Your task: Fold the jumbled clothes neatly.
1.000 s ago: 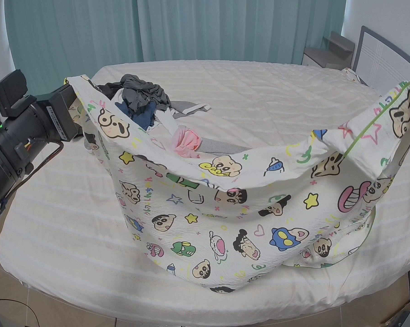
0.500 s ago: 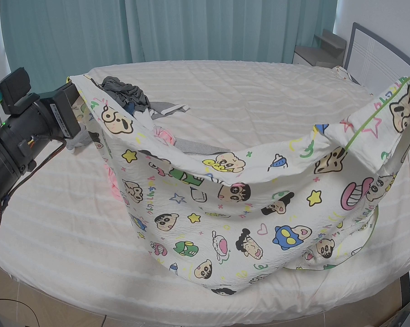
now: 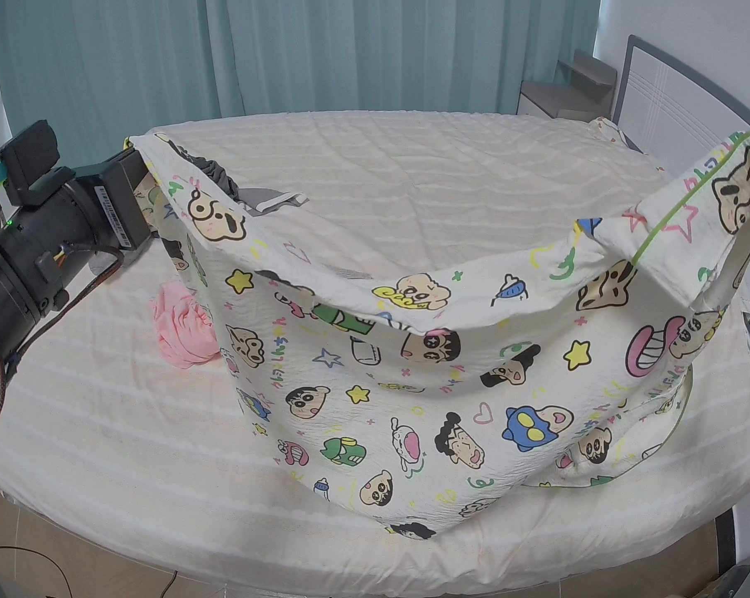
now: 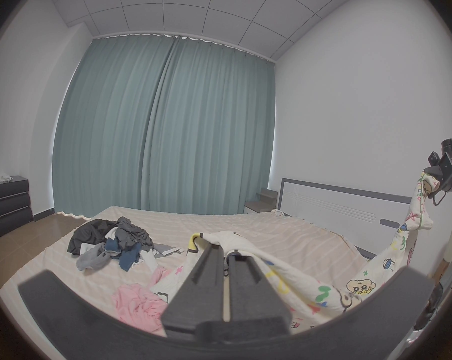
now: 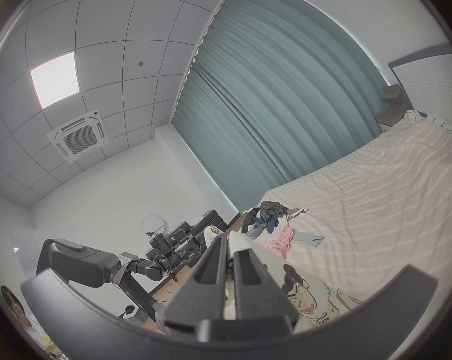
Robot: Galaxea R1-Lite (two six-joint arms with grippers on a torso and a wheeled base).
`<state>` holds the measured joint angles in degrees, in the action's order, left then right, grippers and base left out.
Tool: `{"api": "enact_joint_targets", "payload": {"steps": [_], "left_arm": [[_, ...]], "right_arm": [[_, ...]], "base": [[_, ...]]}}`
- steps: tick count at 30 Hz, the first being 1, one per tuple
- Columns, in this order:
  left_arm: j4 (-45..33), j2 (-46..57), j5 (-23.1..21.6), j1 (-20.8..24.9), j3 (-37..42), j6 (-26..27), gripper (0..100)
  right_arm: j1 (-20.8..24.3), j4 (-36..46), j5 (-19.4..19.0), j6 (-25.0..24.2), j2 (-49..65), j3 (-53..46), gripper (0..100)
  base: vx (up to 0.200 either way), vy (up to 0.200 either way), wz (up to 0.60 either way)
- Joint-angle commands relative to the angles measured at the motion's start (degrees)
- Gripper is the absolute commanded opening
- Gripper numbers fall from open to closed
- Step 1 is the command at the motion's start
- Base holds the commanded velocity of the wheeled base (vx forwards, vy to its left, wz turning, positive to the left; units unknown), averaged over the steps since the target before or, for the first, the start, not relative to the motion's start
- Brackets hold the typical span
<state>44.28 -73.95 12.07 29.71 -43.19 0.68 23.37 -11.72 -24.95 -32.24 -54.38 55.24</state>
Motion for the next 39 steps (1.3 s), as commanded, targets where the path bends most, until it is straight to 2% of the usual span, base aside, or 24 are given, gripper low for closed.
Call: {"api": "enact_joint_targets", "payload": {"steps": [1, 10, 24, 35, 39], "left_arm": [[0.0, 0.2, 0.1, 0.1, 0.5, 0.1, 0], [-0.2, 1.5, -0.1, 0.1, 2.1, 0.0, 0], [-0.2, 2.0, 0.0, 0.8, 2.5, -0.1, 0], [-0.4, 8.8, -0.1, 2.9, 7.2, 0.0, 0], [-0.5, 12.0, -0.1, 3.0, 9.1, 0.0, 0]], "right_arm": [[0.0, 0.0, 0.0, -0.1, 0.5, -0.4, 0], [-0.9, 3.7, -0.3, -0.4, 3.1, -0.7, 0], [-1.0, 4.0, -0.4, -0.4, 3.6, -0.7, 0], [-1.0, 4.7, -0.9, -0.5, 10.2, -4.7, 0], [-1.0, 8.1, -1.1, -0.5, 13.1, -4.4, 0]], "base": [[0.000, -0.200, 0.00], [0.000, 0.000, 0.00], [0.000, 0.000, 0.00], [0.000, 0.000, 0.00], [0.000, 0.000, 0.00]]}}
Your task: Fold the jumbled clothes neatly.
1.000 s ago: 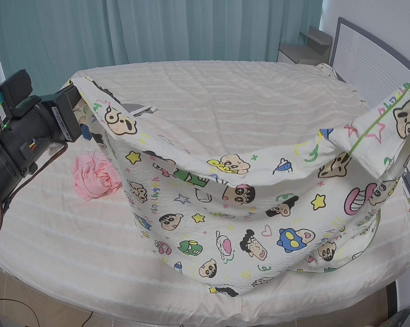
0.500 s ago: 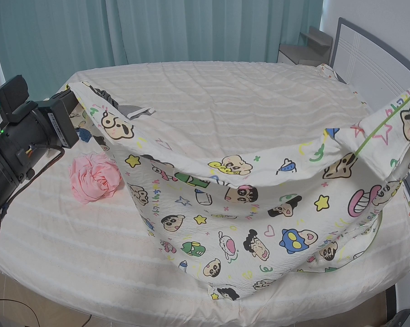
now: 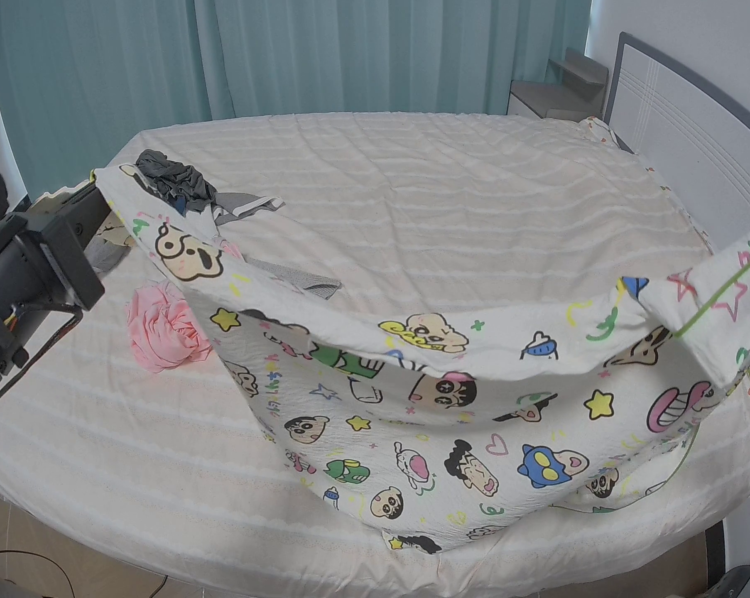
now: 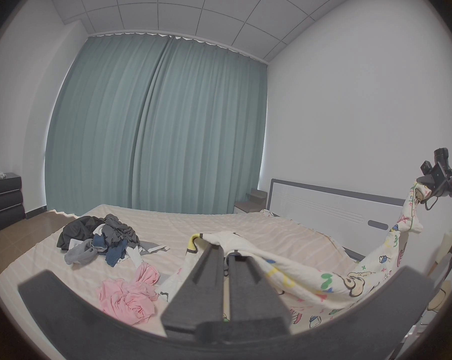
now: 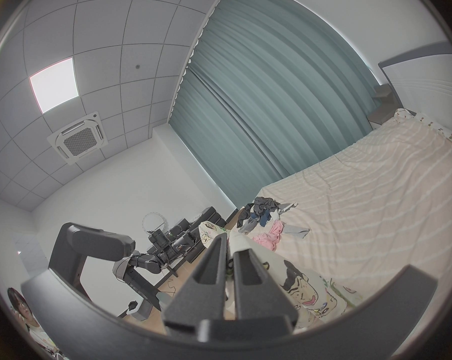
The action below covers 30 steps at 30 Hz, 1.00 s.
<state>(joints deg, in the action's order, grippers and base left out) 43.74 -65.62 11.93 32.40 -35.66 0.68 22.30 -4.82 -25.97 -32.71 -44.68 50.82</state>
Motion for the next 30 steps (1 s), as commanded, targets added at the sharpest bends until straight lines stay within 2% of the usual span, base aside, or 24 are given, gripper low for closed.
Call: {"api": "enact_joint_targets", "payload": {"steps": [1, 17, 21, 30], "left_arm": [[0.0, 4.2, 0.0, 0.5, 1.6, 0.0, 0], [-1.3, 8.3, -0.2, 1.3, 1.4, 1.1, 0], [-1.6, 9.0, -0.2, 1.3, 3.0, 1.2, 0], [-1.6, 9.0, -0.2, 1.3, 3.1, 1.2, 0]], "right_arm": [[0.0, 1.5, -0.1, 0.0, 3.8, 0.2, 0], [0.0, 3.7, -0.2, 0.0, 4.3, 7.9, 0], [0.0, 6.4, -0.2, 0.0, 5.0, 7.4, 0], [0.0, 6.5, -0.2, 0.0, 5.0, 7.7, 0]], "base": [[0.000, 0.000, 0.00], [0.000, 0.000, 0.00], [0.000, 0.000, 0.00], [0.000, 0.000, 0.00]]}}
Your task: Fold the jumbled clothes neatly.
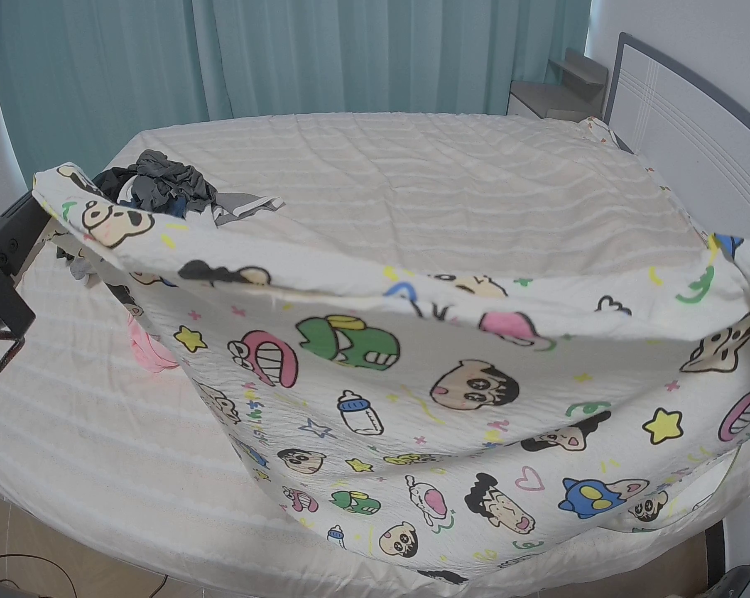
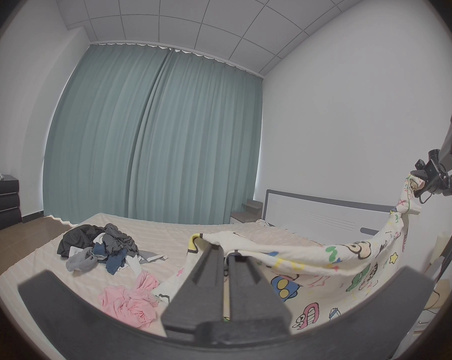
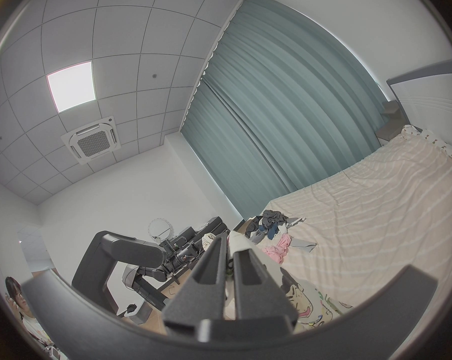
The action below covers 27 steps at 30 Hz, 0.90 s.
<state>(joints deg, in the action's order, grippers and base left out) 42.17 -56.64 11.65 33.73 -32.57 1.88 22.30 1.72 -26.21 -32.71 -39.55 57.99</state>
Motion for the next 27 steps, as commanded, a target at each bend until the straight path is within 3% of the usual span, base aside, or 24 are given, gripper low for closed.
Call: {"api": "enact_joint_targets", "payload": {"steps": [1, 21, 27], "left_arm": [[0.0, 0.0, 0.0, -0.1, 0.1, 0.0, 0], [0.1, 0.1, 0.0, -0.1, 0.0, 0.1, 0], [0.0, 0.9, 0.0, -0.1, 0.1, 0.1, 0]], "right_arm": [[0.0, 0.0, 0.0, 0.0, -0.2, 0.6, 0], [0.0, 0.0, 0.0, 0.0, 0.1, 1.6, 0], [-0.1, 0.0, 0.1, 0.0, 0.7, 1.6, 0]], "base": [[0.000, 0.000, 0.00], [-0.200, 0.000, 0.00], [0.000, 0.000, 0.00]]}}
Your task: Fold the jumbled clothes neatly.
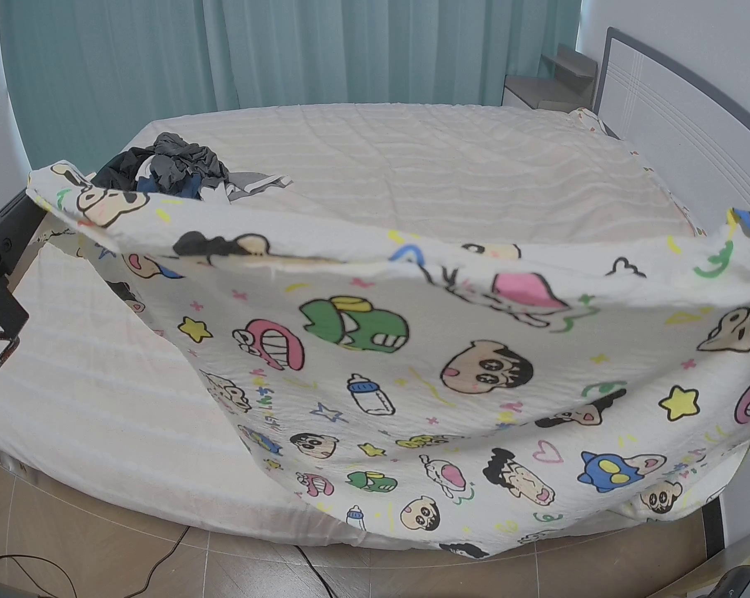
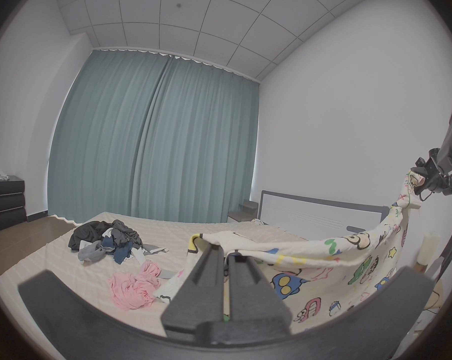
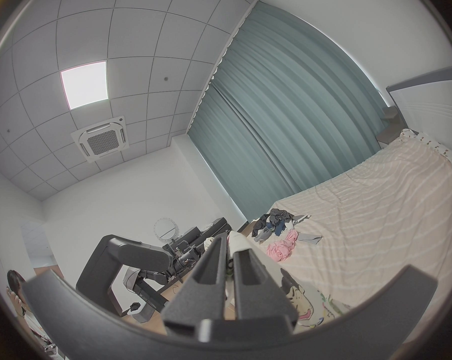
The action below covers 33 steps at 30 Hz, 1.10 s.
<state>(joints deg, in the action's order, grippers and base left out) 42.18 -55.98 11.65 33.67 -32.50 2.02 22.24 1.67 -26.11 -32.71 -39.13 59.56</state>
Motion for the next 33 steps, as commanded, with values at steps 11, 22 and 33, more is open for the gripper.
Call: {"api": "enact_joint_targets", "payload": {"steps": [11, 22, 33], "left_arm": [[-1.2, 0.3, 0.1, -0.4, 3.7, -0.1, 0], [-7.6, -1.0, 0.4, -2.5, 6.5, -0.4, 0], [-7.0, -7.4, 0.5, -4.6, 5.3, -0.6, 0]], "right_arm": [[0.0, 0.8, 0.2, 0.0, 0.2, -2.5, 0], [-1.8, 0.2, 0.4, 0.0, -1.9, -8.1, 0], [-9.1, -1.1, -0.1, 0.5, -8.1, -9.1, 0]], "base": [[0.000, 0.000, 0.00], [0.000, 0.000, 0.00], [0.055, 0.000, 0.00]]}}
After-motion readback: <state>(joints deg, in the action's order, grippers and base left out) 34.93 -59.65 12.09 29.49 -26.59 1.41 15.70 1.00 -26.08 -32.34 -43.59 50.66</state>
